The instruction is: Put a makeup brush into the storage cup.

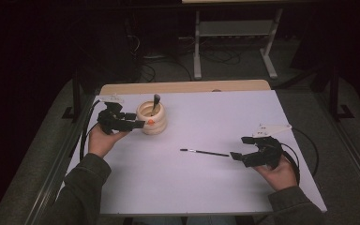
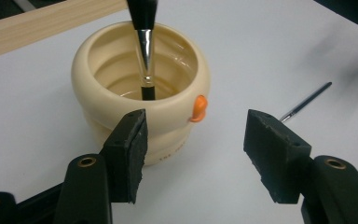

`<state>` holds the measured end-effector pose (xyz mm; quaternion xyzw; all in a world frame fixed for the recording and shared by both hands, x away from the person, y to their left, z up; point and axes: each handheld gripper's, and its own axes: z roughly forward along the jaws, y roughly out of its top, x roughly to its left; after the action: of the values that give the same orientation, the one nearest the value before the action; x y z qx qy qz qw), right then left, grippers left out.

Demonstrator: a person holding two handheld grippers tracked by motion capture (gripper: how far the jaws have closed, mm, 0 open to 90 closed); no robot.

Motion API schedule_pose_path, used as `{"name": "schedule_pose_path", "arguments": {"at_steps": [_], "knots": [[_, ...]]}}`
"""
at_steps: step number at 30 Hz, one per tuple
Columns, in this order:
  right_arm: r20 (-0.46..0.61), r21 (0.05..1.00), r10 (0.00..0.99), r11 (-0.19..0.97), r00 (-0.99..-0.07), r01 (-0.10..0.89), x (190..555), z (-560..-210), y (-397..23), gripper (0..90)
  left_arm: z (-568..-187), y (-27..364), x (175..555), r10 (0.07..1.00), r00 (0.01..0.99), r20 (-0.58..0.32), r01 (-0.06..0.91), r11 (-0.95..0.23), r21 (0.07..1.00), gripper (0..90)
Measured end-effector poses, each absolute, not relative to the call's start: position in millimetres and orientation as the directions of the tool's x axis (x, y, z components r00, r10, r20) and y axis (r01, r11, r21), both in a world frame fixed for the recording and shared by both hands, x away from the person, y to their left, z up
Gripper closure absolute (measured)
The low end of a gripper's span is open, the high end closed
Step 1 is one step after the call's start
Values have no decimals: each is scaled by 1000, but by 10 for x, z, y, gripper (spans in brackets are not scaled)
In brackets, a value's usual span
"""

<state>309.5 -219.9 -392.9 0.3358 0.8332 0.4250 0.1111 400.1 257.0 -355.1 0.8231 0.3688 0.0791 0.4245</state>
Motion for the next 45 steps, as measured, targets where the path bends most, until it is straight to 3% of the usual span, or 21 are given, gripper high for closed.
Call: {"name": "schedule_pose_path", "arguments": {"at_steps": [45], "knots": [[67,701,619,529,-783,478,3366,-3744,-1946,191,-3493,2416,3459,588,793,-161,458,-401,793,336]]}}
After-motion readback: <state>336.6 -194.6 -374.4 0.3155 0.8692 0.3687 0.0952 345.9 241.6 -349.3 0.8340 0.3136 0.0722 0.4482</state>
